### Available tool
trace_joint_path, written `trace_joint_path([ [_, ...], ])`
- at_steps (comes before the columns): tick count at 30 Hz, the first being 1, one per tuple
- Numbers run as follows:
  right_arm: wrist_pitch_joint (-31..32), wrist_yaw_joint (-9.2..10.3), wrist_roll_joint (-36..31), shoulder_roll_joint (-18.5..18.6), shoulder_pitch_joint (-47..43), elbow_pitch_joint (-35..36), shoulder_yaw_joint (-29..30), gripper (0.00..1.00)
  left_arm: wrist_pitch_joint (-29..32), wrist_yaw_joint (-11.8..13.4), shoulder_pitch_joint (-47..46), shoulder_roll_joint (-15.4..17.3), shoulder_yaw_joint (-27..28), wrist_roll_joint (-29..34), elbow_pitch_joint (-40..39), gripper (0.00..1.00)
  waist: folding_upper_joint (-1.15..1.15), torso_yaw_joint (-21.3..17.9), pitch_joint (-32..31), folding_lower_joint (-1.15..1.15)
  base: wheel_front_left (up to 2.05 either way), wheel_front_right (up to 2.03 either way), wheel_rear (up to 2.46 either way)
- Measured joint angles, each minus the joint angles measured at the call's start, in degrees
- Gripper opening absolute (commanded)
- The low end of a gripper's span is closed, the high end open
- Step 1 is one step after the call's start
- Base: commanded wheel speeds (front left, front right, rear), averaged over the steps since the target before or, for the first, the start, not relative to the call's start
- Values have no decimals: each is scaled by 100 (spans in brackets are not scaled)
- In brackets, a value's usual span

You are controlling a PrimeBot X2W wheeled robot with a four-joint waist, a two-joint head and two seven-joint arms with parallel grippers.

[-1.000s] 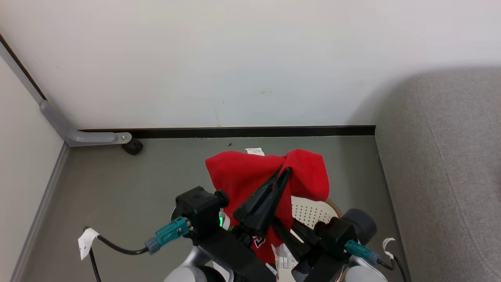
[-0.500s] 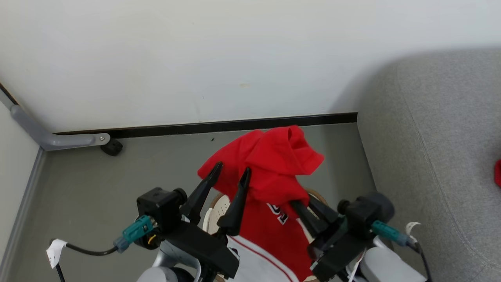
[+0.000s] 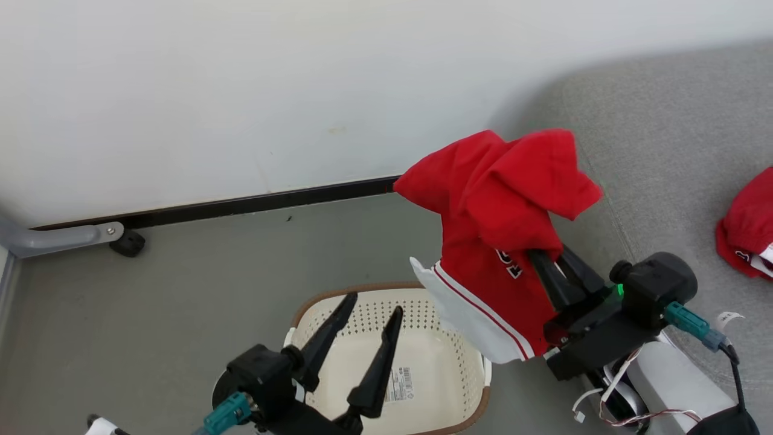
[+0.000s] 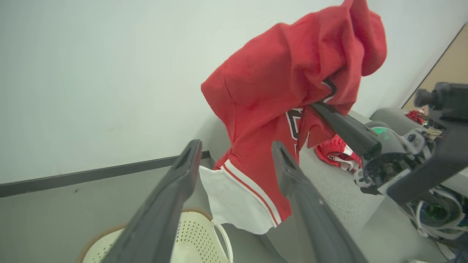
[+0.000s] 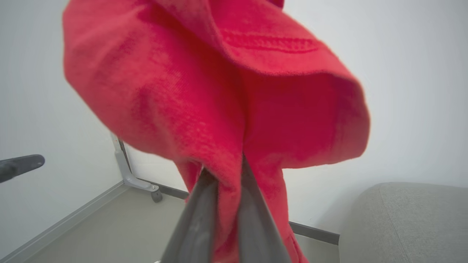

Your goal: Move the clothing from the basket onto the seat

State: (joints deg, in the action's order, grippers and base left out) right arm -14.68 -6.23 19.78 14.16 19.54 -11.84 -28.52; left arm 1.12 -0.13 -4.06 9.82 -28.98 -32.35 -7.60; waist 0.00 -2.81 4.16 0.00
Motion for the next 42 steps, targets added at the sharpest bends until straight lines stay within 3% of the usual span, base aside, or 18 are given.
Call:
trace_joint_path([
  [12, -1, 96, -67, 78, -1, 414, 163, 0, -297, -142, 62, 77, -122, 180, -213, 100, 0, -464, 134, 0, 0, 0, 0],
  [25, -1, 230, -89, 137, -75, 587, 475, 0, -481, -149, 75, 191, -96, 380, -303, 100, 0, -1317, 244, 0, 0, 0, 0],
  [33, -1, 325, 180, 515, -70, 627, 1245, 0, -475, -193, 47, 152, -249, 446, -348, 100, 0, -1741, 420, 0, 0, 0, 0],
  [42, -2, 326, 519, 1023, 692, 267, 2225, 0, -353, -226, -47, 146, -369, 486, -353, 100, 0, -1713, 785, 0, 0, 0, 0],
])
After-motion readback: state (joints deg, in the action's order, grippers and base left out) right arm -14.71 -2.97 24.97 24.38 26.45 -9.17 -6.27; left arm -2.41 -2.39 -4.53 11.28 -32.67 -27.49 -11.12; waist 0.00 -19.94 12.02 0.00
